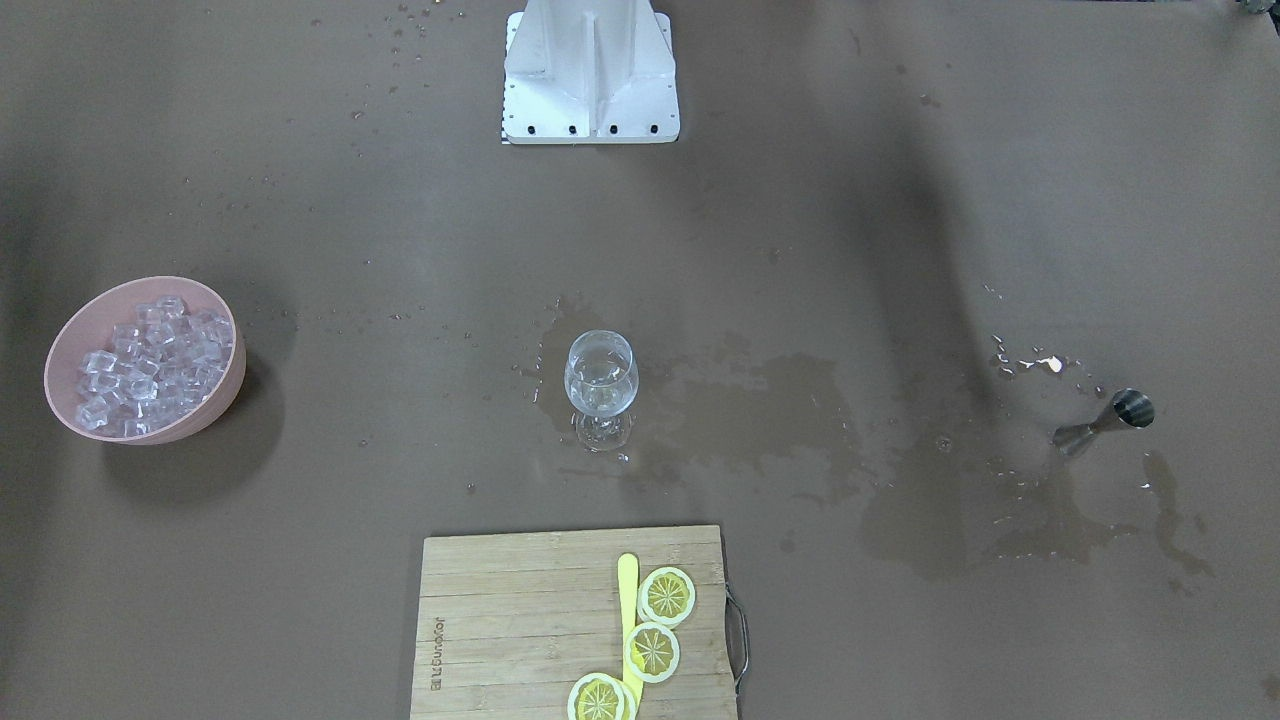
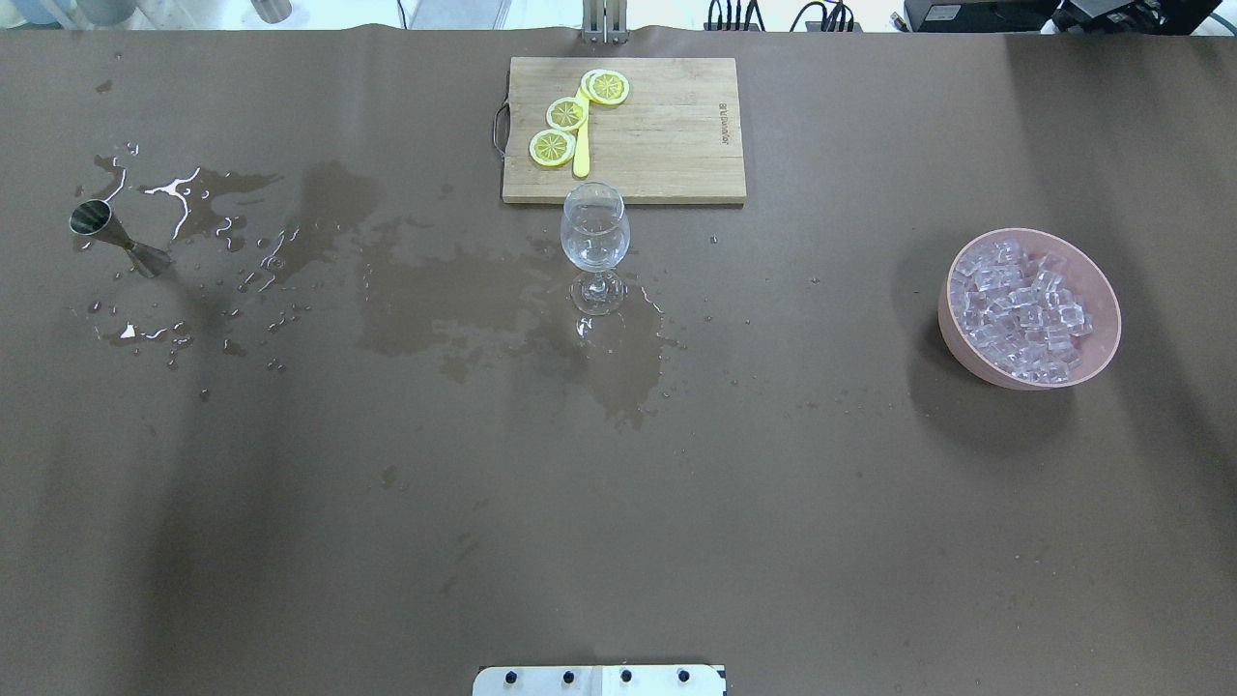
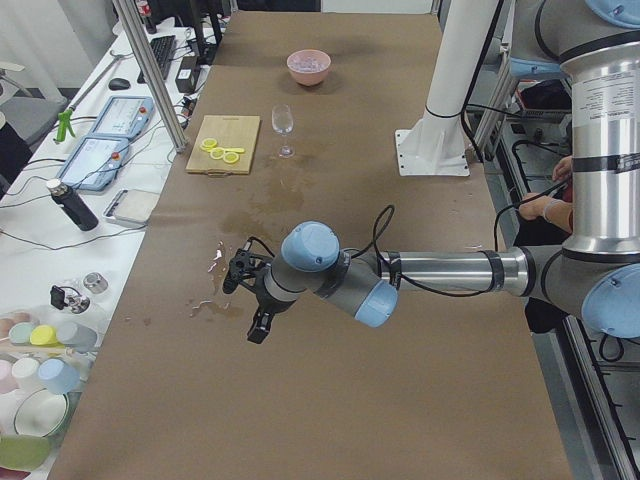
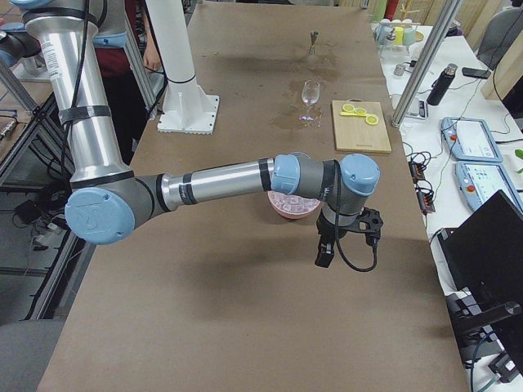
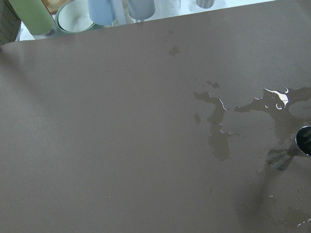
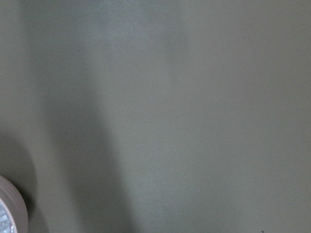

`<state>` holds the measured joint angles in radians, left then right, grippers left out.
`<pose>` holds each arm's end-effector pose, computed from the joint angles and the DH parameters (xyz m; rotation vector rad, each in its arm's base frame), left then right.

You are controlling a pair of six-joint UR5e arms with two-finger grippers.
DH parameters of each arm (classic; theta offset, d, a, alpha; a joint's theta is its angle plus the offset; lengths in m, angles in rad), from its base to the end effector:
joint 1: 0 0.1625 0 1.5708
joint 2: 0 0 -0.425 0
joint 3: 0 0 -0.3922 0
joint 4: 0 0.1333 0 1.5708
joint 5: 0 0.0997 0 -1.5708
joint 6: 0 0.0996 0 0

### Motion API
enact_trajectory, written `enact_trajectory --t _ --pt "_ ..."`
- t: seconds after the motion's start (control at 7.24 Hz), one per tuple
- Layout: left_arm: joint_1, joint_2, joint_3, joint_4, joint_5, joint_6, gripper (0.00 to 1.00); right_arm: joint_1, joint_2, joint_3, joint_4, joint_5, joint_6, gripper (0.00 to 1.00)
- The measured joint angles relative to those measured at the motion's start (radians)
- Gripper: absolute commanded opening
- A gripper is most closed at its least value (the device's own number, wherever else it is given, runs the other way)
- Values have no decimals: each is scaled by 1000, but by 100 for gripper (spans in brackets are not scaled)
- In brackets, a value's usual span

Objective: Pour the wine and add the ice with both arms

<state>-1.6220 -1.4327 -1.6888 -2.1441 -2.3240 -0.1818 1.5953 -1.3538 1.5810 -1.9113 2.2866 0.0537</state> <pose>-0.0885 -0.4527 0.6008 0.4766 0.7648 -0.0088 0.0817 -0.5624 0.5751 -0.1189 -0.7137 0.1153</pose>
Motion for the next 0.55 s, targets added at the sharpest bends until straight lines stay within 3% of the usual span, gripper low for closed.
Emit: enact_trajectory --t 0.55 --pt "-1 0 -1 5 4 0 98 0 6 17 0 6 10 100"
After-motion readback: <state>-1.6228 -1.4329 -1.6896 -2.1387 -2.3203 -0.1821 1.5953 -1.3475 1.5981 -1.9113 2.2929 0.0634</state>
